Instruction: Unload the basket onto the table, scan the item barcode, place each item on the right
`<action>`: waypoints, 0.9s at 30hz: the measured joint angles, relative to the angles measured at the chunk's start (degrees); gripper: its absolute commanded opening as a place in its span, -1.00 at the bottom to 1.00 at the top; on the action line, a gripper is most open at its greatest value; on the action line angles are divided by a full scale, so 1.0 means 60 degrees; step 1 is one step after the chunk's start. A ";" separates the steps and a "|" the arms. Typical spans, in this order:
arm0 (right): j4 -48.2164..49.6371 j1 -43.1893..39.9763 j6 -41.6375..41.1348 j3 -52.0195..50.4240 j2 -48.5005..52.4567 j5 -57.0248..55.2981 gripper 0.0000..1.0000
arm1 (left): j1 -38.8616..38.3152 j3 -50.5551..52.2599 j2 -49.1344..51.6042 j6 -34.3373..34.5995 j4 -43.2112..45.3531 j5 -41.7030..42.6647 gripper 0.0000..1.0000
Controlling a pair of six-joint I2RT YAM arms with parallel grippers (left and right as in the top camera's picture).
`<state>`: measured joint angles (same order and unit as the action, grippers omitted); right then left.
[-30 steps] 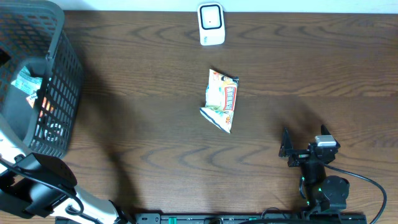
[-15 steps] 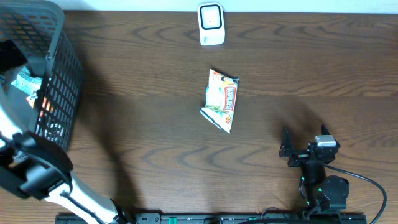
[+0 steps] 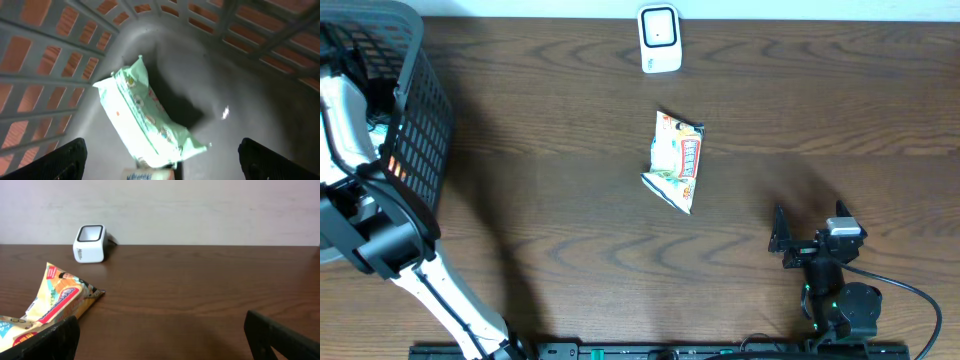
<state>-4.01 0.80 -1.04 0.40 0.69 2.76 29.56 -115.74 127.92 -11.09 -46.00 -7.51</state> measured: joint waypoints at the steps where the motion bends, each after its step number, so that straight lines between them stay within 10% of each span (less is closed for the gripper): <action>1: 0.0000 0.0000 0.0000 0.0000 0.0000 0.0004 0.98 | -0.0011 0.0000 0.0047 0.0109 0.0058 -0.0084 0.91; 27: 0.0000 0.0000 0.0000 0.0000 0.0000 0.0004 0.99 | 0.0197 0.0000 0.0616 0.2463 0.0470 -0.0328 0.90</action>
<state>-4.01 0.80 -1.04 0.40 0.69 2.79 30.74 -115.74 131.61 3.68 -43.18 -9.47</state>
